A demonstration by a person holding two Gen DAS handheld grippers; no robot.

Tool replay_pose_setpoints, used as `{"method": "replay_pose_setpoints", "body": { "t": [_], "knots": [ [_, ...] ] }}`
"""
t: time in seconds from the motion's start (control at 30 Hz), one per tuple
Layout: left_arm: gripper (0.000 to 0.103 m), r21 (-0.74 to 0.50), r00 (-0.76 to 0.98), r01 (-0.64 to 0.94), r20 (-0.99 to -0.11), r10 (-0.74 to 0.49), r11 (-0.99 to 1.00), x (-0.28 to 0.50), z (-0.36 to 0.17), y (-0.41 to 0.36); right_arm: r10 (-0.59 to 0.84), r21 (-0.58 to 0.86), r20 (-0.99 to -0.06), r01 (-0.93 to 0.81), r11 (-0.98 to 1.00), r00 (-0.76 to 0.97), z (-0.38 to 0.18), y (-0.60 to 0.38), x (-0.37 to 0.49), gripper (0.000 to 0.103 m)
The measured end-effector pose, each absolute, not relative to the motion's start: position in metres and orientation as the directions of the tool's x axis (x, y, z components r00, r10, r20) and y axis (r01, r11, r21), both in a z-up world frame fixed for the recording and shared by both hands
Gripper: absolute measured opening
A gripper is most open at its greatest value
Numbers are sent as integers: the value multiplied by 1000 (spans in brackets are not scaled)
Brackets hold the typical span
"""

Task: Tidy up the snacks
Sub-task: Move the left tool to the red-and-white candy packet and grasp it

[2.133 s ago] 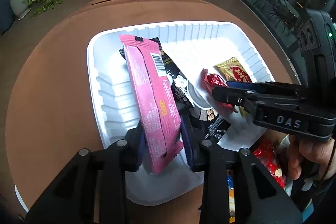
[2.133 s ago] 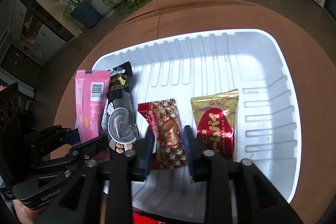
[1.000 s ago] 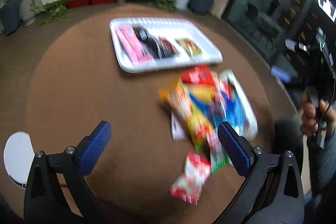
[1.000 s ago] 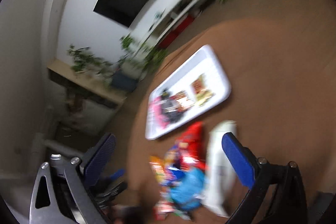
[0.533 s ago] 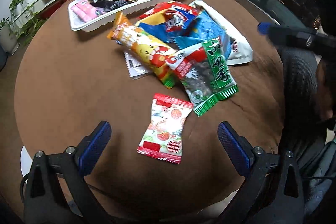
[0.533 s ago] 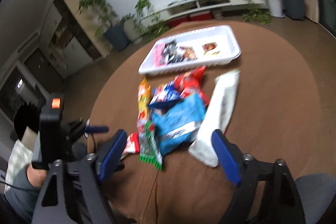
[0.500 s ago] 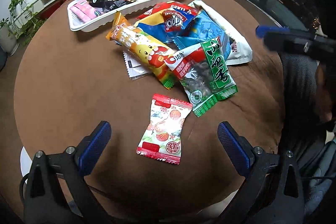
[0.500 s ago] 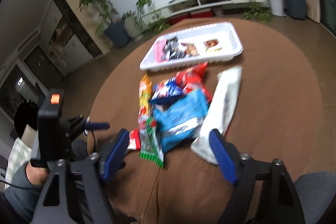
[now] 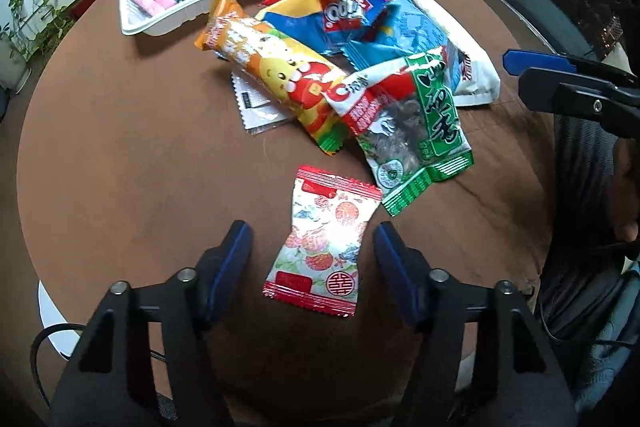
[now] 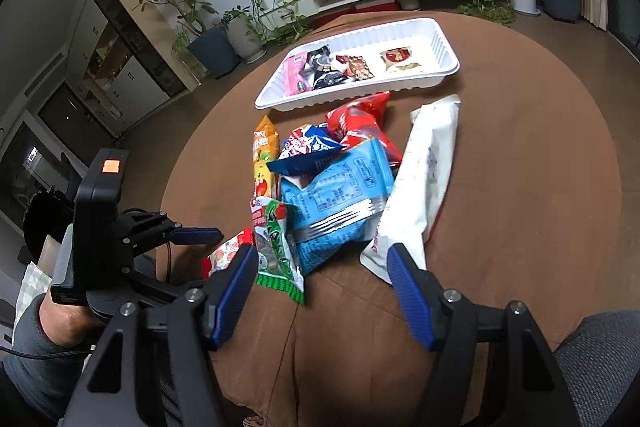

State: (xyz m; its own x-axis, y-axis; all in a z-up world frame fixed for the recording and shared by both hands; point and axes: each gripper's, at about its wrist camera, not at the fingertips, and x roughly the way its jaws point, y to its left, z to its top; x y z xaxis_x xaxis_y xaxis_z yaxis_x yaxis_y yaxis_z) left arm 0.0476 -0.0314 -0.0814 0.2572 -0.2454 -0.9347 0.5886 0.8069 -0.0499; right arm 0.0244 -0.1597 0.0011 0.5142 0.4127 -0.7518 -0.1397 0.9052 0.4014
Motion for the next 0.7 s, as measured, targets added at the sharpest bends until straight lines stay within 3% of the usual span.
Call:
{"method": "replay_pose_setpoints", "body": {
  "t": [0.07, 0.43, 0.7],
  "knots": [
    [31, -79, 252, 582, -929, -272, 810, 47, -78, -27, 411, 403, -752, -134, 905, 515, 1, -161, 25, 71],
    [31, -91, 264, 581, -919, -293, 809, 47, -79, -26, 374, 387, -769, -87, 918, 519, 1, -172, 28, 71],
    [31, -169, 274, 518, -896, -350, 838, 46, -75, -7, 252, 302, -850, 38, 952, 462, -15, -198, 56, 70]
  ]
}}
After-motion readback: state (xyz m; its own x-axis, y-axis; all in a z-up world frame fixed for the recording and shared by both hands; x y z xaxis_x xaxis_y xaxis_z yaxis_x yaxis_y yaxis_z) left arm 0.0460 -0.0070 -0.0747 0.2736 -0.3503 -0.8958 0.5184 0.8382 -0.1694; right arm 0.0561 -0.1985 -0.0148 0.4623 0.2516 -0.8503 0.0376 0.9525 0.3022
